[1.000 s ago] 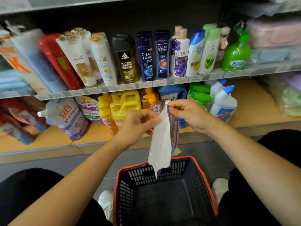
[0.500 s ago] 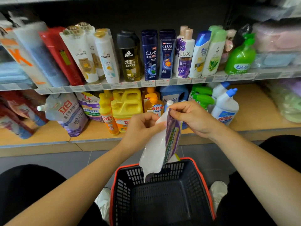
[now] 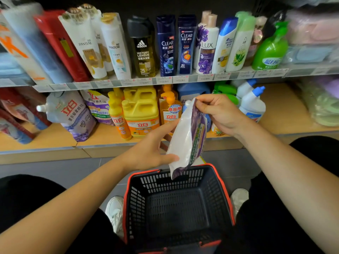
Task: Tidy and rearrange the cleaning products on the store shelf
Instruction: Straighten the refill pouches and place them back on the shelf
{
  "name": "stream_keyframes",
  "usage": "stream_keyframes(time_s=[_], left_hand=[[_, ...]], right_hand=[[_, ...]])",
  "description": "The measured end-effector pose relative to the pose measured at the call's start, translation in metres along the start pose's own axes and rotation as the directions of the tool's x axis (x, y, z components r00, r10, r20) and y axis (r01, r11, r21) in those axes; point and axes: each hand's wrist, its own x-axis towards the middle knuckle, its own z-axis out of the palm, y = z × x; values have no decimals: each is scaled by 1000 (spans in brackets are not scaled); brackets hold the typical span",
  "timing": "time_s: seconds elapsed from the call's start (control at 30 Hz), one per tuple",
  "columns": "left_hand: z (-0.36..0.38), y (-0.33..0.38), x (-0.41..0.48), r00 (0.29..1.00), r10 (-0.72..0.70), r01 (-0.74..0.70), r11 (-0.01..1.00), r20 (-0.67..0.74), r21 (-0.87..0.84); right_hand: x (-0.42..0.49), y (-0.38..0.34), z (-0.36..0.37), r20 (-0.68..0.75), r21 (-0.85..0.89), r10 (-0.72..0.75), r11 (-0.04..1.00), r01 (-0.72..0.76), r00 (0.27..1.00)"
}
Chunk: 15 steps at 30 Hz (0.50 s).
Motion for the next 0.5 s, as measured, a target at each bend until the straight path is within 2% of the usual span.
stream_keyframes(time_s=[0.07, 0.13, 0.2, 0.27, 0.4, 0.5], left_hand=[[1, 2, -4, 1000, 28, -28, 1000, 4, 3], [1, 4, -7, 995, 80, -79, 997, -68, 10], [4, 7, -9, 970, 180, -163, 980, -162, 111], [8, 8, -7, 953, 236, -191, 954, -189, 229], [15, 7, 2, 974, 207, -173, 945, -96, 279], [15, 3, 4, 965, 253, -224, 931, -70, 288]], right_hand=[[0, -1, 0, -42, 7, -9, 1000, 10, 999], [0, -4, -1, -96, 18, -29, 999, 31, 995], [0, -6, -2, -128, 8, -52, 999, 53, 990], [0, -6, -1, -134, -7, -64, 998, 64, 989], [0, -5, 2, -117, -9, -55, 998, 54, 992], [1, -1, 3, -140, -13, -46, 999, 45, 989]])
